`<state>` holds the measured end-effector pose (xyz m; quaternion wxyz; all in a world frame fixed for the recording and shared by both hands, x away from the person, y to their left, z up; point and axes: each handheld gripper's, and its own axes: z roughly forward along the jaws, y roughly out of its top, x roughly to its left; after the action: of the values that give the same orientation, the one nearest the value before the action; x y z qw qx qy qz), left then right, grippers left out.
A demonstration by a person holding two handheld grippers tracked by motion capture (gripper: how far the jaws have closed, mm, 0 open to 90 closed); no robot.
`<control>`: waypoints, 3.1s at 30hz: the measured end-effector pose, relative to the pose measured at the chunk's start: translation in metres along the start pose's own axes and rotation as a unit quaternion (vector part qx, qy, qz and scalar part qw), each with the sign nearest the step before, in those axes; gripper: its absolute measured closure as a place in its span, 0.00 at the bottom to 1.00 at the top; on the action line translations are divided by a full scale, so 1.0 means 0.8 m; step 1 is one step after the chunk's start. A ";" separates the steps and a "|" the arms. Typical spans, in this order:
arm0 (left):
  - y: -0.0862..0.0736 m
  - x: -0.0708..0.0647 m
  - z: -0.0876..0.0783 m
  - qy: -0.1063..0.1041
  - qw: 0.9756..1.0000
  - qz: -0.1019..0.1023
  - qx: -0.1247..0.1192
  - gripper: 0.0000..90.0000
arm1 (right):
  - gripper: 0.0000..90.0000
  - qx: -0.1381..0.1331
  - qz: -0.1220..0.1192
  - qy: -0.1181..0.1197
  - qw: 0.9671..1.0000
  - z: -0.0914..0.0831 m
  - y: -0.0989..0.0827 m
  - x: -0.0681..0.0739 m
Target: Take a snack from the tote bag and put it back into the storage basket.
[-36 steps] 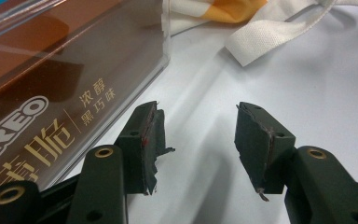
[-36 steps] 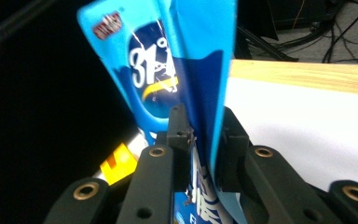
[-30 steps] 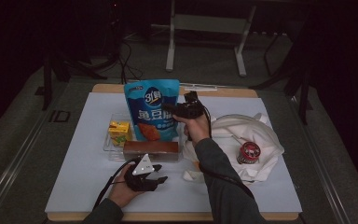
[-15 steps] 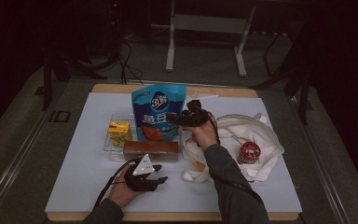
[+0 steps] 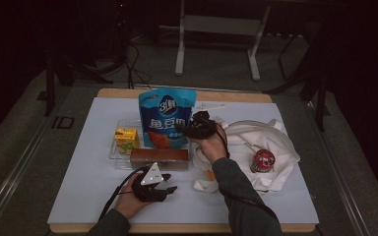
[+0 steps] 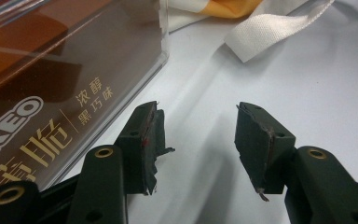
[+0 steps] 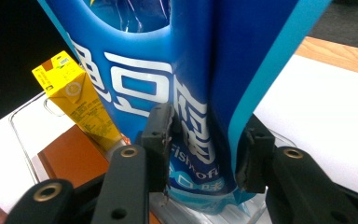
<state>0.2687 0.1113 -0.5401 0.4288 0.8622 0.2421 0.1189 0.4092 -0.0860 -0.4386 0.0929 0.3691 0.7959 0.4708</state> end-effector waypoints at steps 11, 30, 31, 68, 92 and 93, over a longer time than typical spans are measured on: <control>0.000 0.000 0.000 0.000 1.000 0.001 0.001 0.55 | 0.68 -0.013 -0.008 0.004 1.000 0.009 -0.005 0.016; 0.000 0.000 0.001 0.001 1.000 0.002 0.003 0.55 | 0.77 0.008 -0.068 0.010 0.998 -0.027 -0.016 -0.013; 0.000 0.000 0.001 0.000 1.000 0.002 0.003 0.55 | 0.81 0.015 -0.075 0.003 0.997 -0.025 -0.016 -0.012; 0.000 -0.001 0.001 0.000 1.000 0.007 0.004 0.55 | 0.98 0.069 -0.104 -0.064 0.990 0.033 0.012 0.026; 0.000 -0.001 0.001 -0.001 1.000 0.008 0.004 0.55 | 0.95 0.077 -0.089 -0.066 0.991 0.038 0.020 0.027; 0.000 -0.001 0.001 -0.001 1.000 0.008 0.005 0.55 | 0.95 0.076 -0.087 -0.064 0.991 0.037 0.020 0.026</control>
<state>0.2682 0.1102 -0.5401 0.4239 0.8662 0.2357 0.1201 0.4170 -0.0470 -0.4371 0.1562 0.3340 0.8510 0.3739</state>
